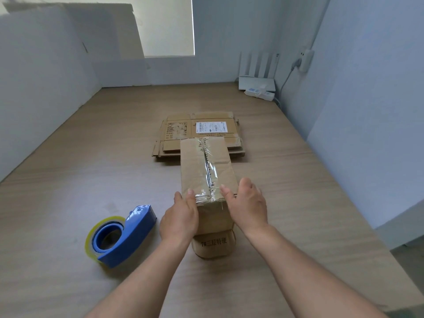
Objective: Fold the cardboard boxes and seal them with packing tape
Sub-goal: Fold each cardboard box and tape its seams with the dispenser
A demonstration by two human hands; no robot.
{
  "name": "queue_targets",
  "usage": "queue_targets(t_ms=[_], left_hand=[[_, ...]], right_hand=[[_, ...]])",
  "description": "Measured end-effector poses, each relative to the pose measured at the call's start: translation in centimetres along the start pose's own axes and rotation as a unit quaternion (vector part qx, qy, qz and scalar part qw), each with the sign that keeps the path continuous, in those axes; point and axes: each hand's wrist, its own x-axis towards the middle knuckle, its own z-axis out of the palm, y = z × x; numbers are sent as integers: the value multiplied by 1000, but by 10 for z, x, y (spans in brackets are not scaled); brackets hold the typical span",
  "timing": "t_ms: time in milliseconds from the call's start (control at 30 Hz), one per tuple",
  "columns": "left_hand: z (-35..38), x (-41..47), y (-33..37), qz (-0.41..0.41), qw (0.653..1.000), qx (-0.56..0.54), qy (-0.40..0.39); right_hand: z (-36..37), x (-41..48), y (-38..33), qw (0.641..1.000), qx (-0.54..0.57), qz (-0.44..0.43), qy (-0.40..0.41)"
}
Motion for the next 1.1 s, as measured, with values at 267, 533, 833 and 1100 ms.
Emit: queue_targets(t_ms=[267,533,833,1100], left_hand=[[-8,-1,0,53,995,77,-27],[-15,10,-16,99,994,16,-39],[-18,21,-19,213,934,286,-36],[-41,38,-24,241,927,217,-188]], right_hand=[[-11,5,15,979,-129,-147,-50],[-22,27,28,967,-60,-212,-131],[-25,38,17,882,-266,-382,-74],[-40,54,29,869,-236,-372,-227]])
